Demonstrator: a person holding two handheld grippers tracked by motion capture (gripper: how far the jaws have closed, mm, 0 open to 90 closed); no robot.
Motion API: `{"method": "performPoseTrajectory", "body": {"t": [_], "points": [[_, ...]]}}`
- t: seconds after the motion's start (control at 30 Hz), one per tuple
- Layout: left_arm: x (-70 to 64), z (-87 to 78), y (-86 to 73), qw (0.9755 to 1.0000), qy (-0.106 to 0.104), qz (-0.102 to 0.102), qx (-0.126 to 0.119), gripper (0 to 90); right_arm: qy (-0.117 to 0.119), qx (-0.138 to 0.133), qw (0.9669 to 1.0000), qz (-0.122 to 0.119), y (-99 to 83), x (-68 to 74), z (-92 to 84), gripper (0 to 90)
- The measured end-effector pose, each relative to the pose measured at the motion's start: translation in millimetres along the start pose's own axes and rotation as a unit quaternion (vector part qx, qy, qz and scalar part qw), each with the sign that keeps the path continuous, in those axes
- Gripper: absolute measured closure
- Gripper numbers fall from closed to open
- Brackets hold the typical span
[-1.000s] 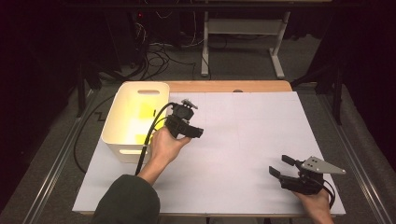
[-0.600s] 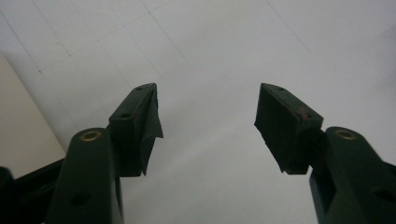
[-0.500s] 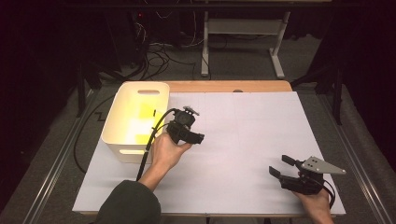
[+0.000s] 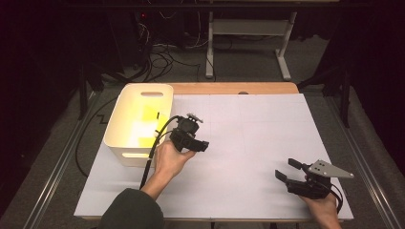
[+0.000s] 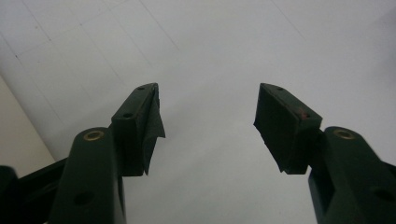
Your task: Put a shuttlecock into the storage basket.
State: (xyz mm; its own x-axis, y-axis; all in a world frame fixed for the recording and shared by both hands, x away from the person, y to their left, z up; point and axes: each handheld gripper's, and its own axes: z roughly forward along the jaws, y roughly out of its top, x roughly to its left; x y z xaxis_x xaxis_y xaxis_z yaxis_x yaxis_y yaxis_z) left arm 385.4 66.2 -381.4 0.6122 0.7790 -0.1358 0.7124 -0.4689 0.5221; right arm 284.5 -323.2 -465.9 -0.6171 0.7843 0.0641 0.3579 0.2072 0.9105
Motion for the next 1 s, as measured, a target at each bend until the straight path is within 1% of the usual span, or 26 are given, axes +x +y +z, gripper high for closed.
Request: {"method": "performPoseTrajectory", "body": {"t": [0.17, 0.57, 0.73, 1.0], "points": [[-0.2, 2.4, -6.2, 1.0000, -0.005, 0.001, 0.000, 40.5, 0.000, 0.000, 1.0000, 0.000, 0.0, 0.1, -0.1, 28.7], [0.0, 2.3, -18.1, 1.0000, -0.005, 0.007, -0.003, 39.7, 0.000, 0.000, 1.0000, 0.000, 0.1, 0.5, 0.1, 28.7], [0.8, 3.5, -23.5, 1.0000, -0.007, 0.006, 0.000, 39.6, 0.000, 0.000, 1.0000, 0.001, 0.0, 0.3, 0.0, 28.7], [1.4, 2.7, -31.3, 0.9999, -0.011, 0.007, -0.003, 39.5, 0.000, 0.000, 1.0000, 0.001, 0.0, 0.5, 0.1, 28.7]]}}
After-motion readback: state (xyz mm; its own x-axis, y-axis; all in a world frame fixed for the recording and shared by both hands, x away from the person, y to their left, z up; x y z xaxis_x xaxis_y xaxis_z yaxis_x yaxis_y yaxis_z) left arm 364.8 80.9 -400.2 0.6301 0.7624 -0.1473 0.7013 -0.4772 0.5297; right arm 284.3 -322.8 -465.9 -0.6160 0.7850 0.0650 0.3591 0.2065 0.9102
